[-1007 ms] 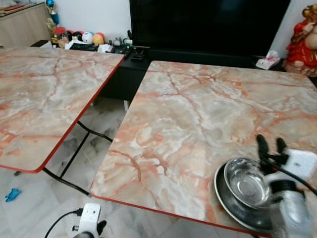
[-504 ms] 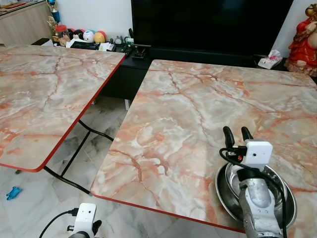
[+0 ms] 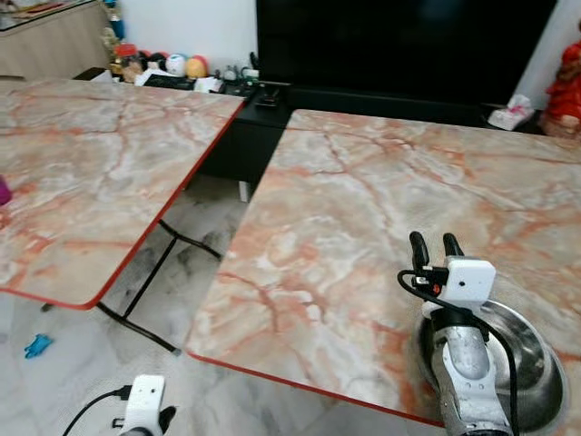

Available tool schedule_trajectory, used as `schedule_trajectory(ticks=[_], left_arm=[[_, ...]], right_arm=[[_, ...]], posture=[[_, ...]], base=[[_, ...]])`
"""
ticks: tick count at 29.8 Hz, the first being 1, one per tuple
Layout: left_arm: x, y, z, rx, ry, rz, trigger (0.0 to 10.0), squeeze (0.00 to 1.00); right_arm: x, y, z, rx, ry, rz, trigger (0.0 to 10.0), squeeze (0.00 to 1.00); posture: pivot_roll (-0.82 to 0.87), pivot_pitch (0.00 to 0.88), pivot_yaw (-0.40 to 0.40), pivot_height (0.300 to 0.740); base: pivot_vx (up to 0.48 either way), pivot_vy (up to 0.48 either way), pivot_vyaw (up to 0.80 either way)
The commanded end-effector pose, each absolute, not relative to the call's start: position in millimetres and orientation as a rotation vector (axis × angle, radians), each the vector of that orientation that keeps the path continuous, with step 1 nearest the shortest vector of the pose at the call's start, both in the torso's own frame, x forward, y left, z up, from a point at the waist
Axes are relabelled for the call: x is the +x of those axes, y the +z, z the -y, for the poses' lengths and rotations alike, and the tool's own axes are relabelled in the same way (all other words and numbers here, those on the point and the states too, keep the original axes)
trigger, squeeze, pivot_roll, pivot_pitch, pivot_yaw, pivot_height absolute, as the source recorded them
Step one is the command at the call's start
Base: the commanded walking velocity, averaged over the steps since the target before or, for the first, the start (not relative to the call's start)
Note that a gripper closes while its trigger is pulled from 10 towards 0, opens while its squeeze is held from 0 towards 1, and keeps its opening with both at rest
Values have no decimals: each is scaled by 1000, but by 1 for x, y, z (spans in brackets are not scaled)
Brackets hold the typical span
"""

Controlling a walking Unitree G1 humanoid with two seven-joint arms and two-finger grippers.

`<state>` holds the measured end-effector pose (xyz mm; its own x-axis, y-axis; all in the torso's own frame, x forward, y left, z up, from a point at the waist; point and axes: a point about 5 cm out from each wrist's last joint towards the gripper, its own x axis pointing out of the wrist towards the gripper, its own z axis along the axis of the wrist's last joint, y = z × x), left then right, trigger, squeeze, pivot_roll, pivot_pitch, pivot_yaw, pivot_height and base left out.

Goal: Setting the table

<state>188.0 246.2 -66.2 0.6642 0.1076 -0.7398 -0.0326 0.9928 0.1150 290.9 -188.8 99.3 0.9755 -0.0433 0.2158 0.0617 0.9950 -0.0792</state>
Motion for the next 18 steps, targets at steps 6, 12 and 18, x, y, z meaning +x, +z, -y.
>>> schedule_trajectory(ticks=[6, 12, 18], left_arm=[[180, -70, -250, 74, 99, -875, 10000, 0], [178, -71, -249, 72, 96, -880, 10000, 0], [178, -73, -244, 65, 94, -882, 10000, 0]], right_arm=[[294, 103, 183, -93, -36, 230, 10000, 0], [296, 104, 179, -93, -23, 231, 10000, 0], [297, 105, 176, -100, -6, 234, 10000, 0]], posture=[[97, 0, -10, 740], [100, 0, -12, 740], [102, 0, -17, 740]], base=[[0, 360, 0], [0, 362, 0], [0, 360, 0]])
